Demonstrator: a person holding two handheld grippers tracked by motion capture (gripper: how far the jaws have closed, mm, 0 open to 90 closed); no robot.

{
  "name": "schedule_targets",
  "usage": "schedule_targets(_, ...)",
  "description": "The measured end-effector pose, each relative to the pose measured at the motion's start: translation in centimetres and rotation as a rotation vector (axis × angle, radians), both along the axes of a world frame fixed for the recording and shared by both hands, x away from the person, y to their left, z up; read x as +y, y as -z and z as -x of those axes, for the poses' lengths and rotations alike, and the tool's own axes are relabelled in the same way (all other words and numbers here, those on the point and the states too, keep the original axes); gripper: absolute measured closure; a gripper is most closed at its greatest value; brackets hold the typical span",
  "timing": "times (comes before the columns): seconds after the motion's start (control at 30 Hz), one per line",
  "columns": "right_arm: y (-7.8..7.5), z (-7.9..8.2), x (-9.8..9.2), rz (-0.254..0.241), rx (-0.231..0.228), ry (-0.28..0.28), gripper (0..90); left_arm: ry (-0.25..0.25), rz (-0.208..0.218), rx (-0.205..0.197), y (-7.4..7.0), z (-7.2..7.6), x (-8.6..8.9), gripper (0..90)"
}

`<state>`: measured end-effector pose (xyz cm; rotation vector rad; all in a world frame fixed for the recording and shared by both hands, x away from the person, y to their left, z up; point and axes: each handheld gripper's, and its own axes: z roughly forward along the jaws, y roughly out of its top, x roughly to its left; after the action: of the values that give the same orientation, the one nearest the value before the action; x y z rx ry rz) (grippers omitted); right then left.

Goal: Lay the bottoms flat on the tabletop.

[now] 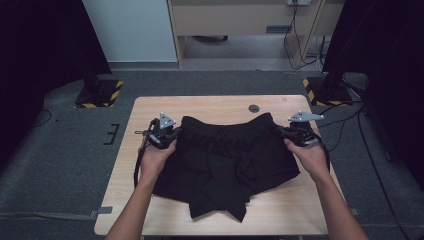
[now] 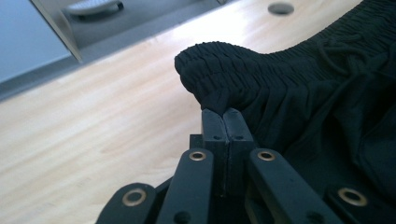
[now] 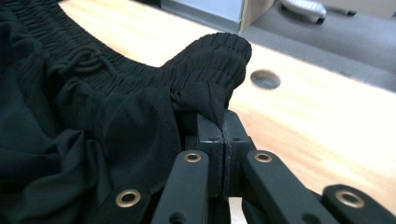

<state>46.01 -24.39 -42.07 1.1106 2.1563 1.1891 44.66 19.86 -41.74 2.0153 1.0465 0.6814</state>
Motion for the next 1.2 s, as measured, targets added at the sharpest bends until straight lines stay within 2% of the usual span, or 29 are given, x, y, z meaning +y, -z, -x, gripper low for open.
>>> schedule_targets(0.27, -3.7, 0.3, 0.1, 0.006, -0.054, -0.003, 89.2, -0.005, 0.018, -0.054, -3.4, 0.4, 0.5, 89.7)
schedule_targets(0.3, -4.6, 0.4, 0.2, 0.005, -0.067, 0.000, 89.2, -0.007, 0.023, -0.061, -3.9, 0.4, 0.5, 89.7)
schedule_targets(0.4, -5.3, 0.4, 0.1, 0.001, -0.080, 0.002, 89.1, -0.006, 0.034, -0.081, -5.3, 0.5, 0.5, 89.7)
schedule_targets(0.53, -6.6, 0.4, -0.1, -0.009, -0.097, 0.012, 89.1, 0.002, 0.022, -0.116, -6.8, 0.5, 0.3, 89.7)
schedule_targets(0.87, -7.6, 0.5, -0.6, -0.012, -0.112, 0.017, 89.2, 0.007, 0.034, -0.125, -7.9, 0.3, -0.3, 89.7)
schedule_targets(0.93, -7.6, 0.5, -0.7, -0.013, -0.116, 0.017, 89.1, 0.005, 0.038, -0.113, -8.0, 0.3, -0.3, 89.7)
schedule_targets(0.97, -7.6, 0.5, -0.8, -0.015, -0.114, 0.021, 89.1, 0.007, 0.032, -0.123, -8.0, 0.3, -0.3, 89.7)
schedule_targets(1.1, -7.6, 0.5, -1.0, -0.019, -0.116, 0.021, 89.2, 0.010, 0.043, -0.112, -8.1, 0.3, -0.3, 89.7)
schedule_targets(1.2, -8.0, 0.6, -1.1, -0.021, -0.122, 0.020, 89.1, 0.015, 0.035, -0.129, -8.4, 0.3, -0.3, 89.7)
